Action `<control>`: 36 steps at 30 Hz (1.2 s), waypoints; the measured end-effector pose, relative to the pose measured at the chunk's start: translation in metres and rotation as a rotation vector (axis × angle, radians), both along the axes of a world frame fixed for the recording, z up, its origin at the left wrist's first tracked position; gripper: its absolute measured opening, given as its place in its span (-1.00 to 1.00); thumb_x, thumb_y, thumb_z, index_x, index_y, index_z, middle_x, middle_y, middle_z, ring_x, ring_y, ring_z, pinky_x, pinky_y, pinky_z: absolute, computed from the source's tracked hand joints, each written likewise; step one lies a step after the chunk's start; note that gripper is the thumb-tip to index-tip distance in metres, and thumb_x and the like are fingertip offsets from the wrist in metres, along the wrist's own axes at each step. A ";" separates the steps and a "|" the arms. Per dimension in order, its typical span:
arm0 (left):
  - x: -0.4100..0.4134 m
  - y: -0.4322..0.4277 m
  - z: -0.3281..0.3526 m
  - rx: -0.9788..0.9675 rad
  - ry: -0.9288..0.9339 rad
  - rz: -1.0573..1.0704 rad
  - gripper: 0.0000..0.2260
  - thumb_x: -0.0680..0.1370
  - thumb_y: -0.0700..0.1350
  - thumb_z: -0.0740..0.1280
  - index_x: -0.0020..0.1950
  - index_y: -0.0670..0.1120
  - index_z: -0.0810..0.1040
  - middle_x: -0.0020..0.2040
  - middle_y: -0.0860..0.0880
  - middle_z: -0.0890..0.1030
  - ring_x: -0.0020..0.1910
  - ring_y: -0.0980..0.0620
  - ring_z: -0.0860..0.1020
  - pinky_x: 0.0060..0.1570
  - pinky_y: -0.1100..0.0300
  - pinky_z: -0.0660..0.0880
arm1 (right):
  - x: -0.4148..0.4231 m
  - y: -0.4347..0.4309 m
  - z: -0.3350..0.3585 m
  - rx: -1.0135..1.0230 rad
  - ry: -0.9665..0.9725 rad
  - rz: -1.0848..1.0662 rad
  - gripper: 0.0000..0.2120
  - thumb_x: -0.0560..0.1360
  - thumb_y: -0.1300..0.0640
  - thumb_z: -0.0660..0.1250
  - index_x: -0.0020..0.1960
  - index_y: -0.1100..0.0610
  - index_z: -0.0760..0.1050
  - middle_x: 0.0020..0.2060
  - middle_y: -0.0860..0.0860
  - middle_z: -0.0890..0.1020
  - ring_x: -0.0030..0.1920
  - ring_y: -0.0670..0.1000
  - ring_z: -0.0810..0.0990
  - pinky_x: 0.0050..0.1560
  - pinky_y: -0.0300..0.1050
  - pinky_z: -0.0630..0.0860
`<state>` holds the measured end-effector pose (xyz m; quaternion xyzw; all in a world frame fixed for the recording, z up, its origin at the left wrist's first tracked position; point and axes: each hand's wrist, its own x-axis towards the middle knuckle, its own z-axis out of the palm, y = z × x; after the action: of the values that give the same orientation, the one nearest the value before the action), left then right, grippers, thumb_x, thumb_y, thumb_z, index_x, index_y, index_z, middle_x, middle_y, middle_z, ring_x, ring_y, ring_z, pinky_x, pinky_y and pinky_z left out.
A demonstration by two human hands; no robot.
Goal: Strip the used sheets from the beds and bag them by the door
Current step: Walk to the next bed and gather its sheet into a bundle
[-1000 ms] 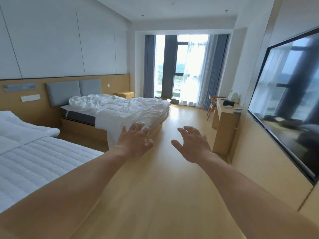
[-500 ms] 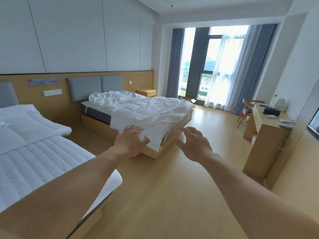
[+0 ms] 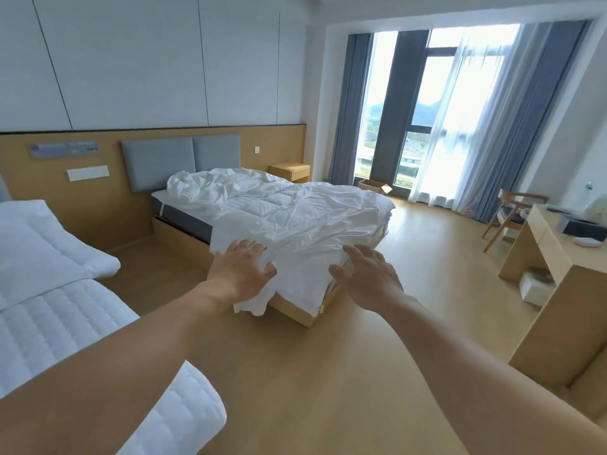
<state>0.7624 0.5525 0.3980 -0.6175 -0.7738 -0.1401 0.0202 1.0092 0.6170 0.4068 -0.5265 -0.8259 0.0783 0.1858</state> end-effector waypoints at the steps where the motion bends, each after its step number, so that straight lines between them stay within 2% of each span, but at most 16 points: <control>1: -0.012 0.022 -0.001 -0.002 0.002 0.011 -0.47 0.62 0.20 0.06 0.54 0.00 0.26 0.57 -0.03 0.21 0.56 -0.04 0.11 0.45 -0.12 0.14 | -0.013 0.023 -0.004 -0.005 -0.001 0.013 -0.36 0.57 -0.31 0.10 0.56 -0.06 0.16 0.55 -0.05 0.20 0.53 0.07 0.15 0.46 0.12 0.17; 11: -0.113 0.227 0.005 -0.037 0.033 0.150 -0.47 0.62 0.19 0.07 0.55 0.00 0.25 0.57 -0.04 0.21 0.56 -0.05 0.10 0.46 -0.14 0.13 | -0.129 0.271 -0.016 -0.026 -0.041 0.131 -0.33 0.56 -0.36 0.08 0.57 -0.07 0.14 0.56 -0.05 0.18 0.54 0.07 0.14 0.45 0.17 0.21; 18: -0.192 0.348 -0.011 -0.076 0.083 0.193 -0.45 0.62 0.21 0.05 0.55 0.00 0.23 0.58 -0.04 0.19 0.57 -0.05 0.07 0.45 -0.14 0.13 | -0.222 0.400 -0.030 -0.019 -0.096 0.219 -0.33 0.56 -0.34 0.08 0.57 -0.04 0.15 0.55 -0.02 0.20 0.54 0.06 0.12 0.47 0.15 0.18; 22: -0.260 0.433 -0.026 -0.084 0.124 0.172 -0.45 0.62 0.20 0.04 0.57 0.00 0.20 0.60 -0.04 0.13 0.59 -0.05 0.00 0.48 -0.17 0.10 | -0.291 0.488 -0.041 0.019 -0.139 0.188 -0.33 0.57 -0.33 0.08 0.57 -0.04 0.14 0.56 0.00 0.18 0.55 0.06 0.09 0.46 0.17 0.14; 28: -0.363 0.571 -0.021 -0.101 0.080 0.140 -0.43 0.62 0.21 0.03 0.59 0.01 0.15 0.62 -0.05 0.08 0.59 -0.07 -0.01 0.48 -0.16 0.06 | -0.372 0.612 -0.042 0.012 -0.162 0.078 -0.33 0.56 -0.33 0.08 0.57 -0.04 0.14 0.56 0.00 0.18 0.55 0.08 0.10 0.47 0.19 0.14; 31: -0.397 0.639 -0.015 -0.088 0.077 0.094 -0.44 0.62 0.21 0.04 0.57 0.01 0.18 0.61 -0.04 0.11 0.59 -0.07 0.01 0.49 -0.15 0.07 | -0.403 0.669 -0.042 0.015 -0.142 0.020 -0.33 0.56 -0.33 0.09 0.56 -0.02 0.16 0.54 0.01 0.22 0.54 0.09 0.13 0.46 0.18 0.18; 36: -0.426 0.739 -0.039 -0.181 0.062 0.020 -0.44 0.63 0.20 0.05 0.58 -0.01 0.18 0.61 -0.06 0.11 0.59 -0.07 0.01 0.50 -0.16 0.06 | -0.442 0.750 -0.075 -0.086 -0.138 -0.024 -0.32 0.57 -0.32 0.09 0.58 -0.01 0.12 0.55 0.01 0.18 0.55 0.08 0.09 0.45 0.21 0.16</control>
<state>0.3367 1.2918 0.3594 -0.6128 -0.7885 -0.0502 -0.0105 0.5672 1.3671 0.3321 -0.5481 -0.8263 0.0747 0.1065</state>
